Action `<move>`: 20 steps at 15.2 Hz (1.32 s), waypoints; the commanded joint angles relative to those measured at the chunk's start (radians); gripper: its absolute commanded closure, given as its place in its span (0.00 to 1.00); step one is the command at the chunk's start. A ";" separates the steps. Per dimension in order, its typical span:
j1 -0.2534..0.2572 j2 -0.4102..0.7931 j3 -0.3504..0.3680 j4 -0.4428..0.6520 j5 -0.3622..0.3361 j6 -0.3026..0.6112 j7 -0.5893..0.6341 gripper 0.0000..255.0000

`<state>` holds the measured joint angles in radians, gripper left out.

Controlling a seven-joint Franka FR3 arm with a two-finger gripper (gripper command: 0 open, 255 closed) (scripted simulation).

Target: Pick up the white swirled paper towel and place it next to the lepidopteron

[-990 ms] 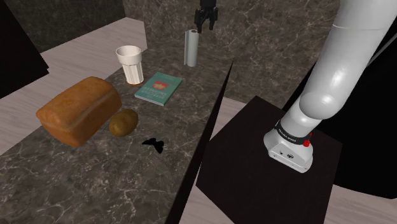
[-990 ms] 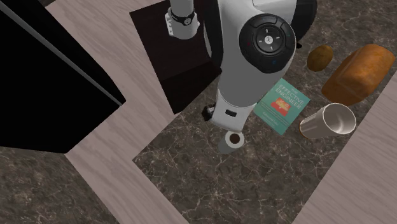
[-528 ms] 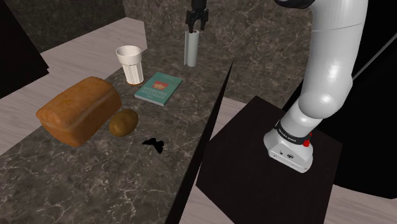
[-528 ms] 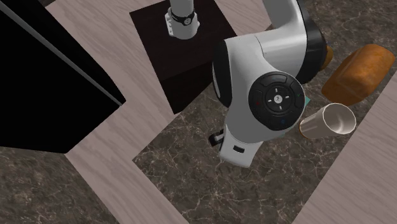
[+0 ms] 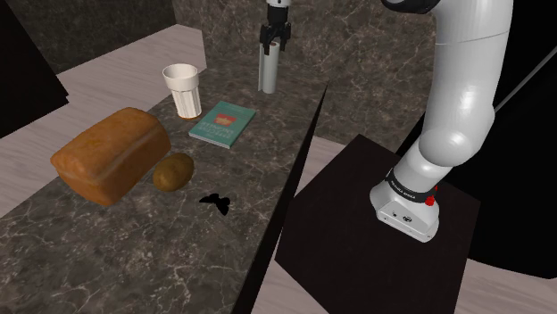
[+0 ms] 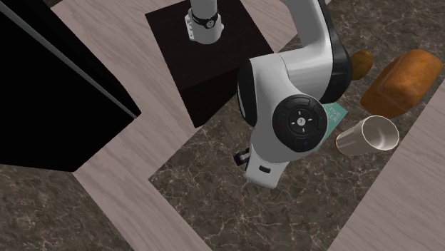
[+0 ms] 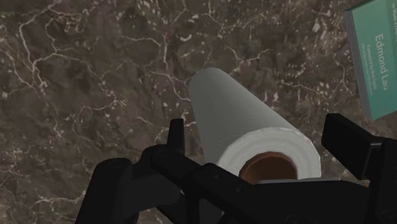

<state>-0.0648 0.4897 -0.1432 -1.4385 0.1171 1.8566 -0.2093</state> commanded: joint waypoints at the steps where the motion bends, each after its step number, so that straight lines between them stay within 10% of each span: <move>1: 0.000 0.000 0.000 -0.002 0.000 0.003 0.000 0.00; 5: 0.000 0.000 0.000 -0.002 0.000 0.003 0.000 0.00; 6: 0.000 0.000 0.000 -0.002 0.000 0.003 0.000 1.00; 20: -0.001 -0.011 -0.001 0.048 -0.003 -0.058 0.005 1.00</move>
<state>-0.0645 0.4790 -0.1439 -1.4051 0.1147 1.8134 -0.2047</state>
